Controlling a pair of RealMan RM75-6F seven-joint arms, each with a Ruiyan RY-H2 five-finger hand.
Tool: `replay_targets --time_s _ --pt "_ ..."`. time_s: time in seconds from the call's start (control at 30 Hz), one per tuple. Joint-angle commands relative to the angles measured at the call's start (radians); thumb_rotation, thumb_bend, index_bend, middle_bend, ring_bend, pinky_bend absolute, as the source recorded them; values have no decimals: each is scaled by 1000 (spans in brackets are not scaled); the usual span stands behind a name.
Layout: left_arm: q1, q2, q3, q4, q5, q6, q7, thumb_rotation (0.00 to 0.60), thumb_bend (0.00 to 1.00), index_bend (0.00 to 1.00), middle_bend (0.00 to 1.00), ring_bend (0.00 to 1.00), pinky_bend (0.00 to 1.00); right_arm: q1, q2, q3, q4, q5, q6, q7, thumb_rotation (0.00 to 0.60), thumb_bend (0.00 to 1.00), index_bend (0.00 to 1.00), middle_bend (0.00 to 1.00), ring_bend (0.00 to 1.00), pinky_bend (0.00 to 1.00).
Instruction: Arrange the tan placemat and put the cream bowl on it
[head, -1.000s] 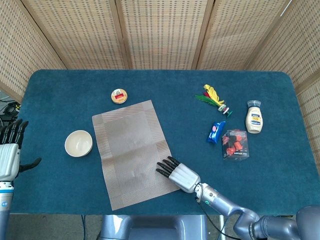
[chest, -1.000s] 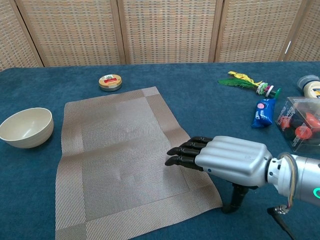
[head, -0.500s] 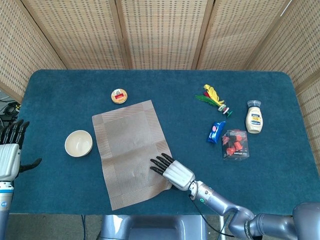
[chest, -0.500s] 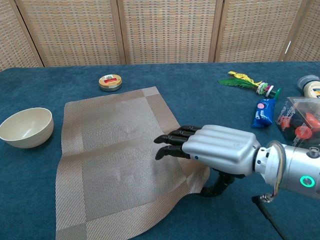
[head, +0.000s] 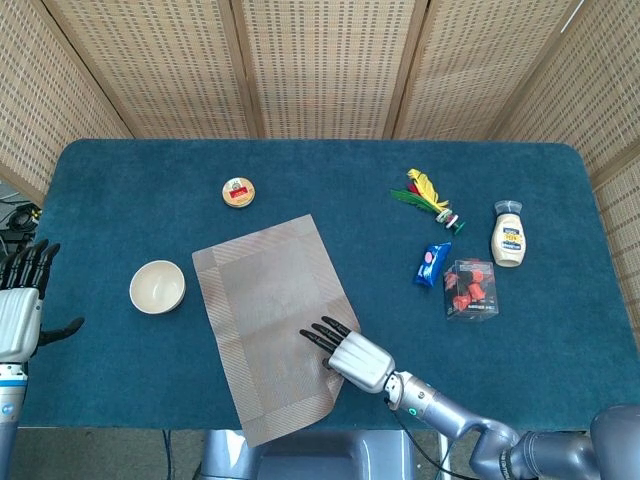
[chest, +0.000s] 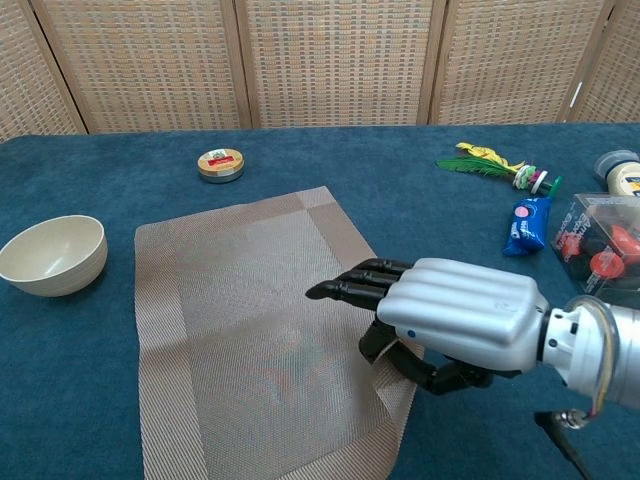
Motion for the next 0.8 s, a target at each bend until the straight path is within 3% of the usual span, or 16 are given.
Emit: replay_targets --time_s 0.03,0.17,0.43,0.6,0.8 --pt "0 1 -1 0 -1 -3 -2 600 0 0 0 0 0 -7 63 -47 -3 -76 65 14 600 767 758 0 0 0" --pt "0 1 -1 0 0 -7 -2 600 0 0 0 0 0 2 142 -67 33 -154 126 -17 600 722 760 0 0 0" --pt "-2 1 -6 -3 -8 -16 1 600 0 0 0 0 0 123 276 -17 198 -297 185 -78 600 638 772 19 0 0" --pt "-5 -2 -12 3 -22 -22 4 600 0 0 0 0 0 214 258 19 349 -348 184 -79 600 588 770 17 0 0" --pt "-11 -5 -22 11 -50 -35 11 600 0 0 0 0 0 357 173 29 576 -418 140 -79 600 535 773 31 0 0"
